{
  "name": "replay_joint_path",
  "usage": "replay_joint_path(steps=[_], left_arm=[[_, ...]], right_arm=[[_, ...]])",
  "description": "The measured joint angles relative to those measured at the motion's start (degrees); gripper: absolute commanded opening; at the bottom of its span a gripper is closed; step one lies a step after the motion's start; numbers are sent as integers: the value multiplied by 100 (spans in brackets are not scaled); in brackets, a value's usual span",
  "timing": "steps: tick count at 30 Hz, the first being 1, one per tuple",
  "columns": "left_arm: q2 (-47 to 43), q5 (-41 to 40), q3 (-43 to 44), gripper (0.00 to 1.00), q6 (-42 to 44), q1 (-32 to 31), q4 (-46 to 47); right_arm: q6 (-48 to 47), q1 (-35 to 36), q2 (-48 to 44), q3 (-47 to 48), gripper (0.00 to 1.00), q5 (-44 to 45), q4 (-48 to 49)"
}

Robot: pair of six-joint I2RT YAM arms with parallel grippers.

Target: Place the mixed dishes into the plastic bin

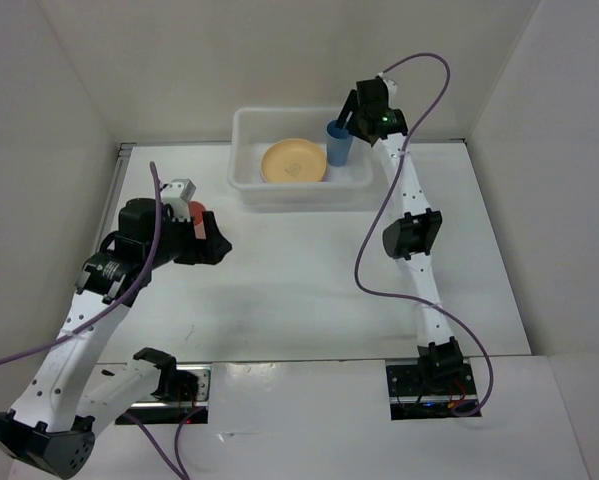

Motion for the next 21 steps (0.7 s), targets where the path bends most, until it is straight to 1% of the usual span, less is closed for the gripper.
replay_joint_path(steps=[4, 6, 9, 12, 15, 18, 19, 21], left_arm=[[214, -214, -114, 98, 20, 0, 81], [505, -345, -79, 98, 26, 0, 118], [1169, -590, 66, 98, 55, 2, 197], [1755, -831, 328, 98, 179, 24, 225], [2308, -1075, 706, 98, 304, 59, 304], [2756, -1248, 1003, 98, 361, 101, 393], [2868, -1296, 1054, 98, 372, 118, 433], [3042, -1364, 1113, 98, 452, 157, 459]], right_arm=[[-4, 96, -586, 0, 86, -44, -142], [-48, 256, -1069, -2, 86, -31, -256], [-96, 612, -1880, 0, 86, 42, -553], [-149, 1137, -2793, 37, 86, 273, -986], [-210, 1956, -3670, -92, 86, 785, -1259], [-221, 2778, -4179, -101, 86, 1008, -1429], [-221, 2929, -4284, -85, 86, 1003, -1467], [-212, 2986, -4433, -74, 86, 1003, -1521]])
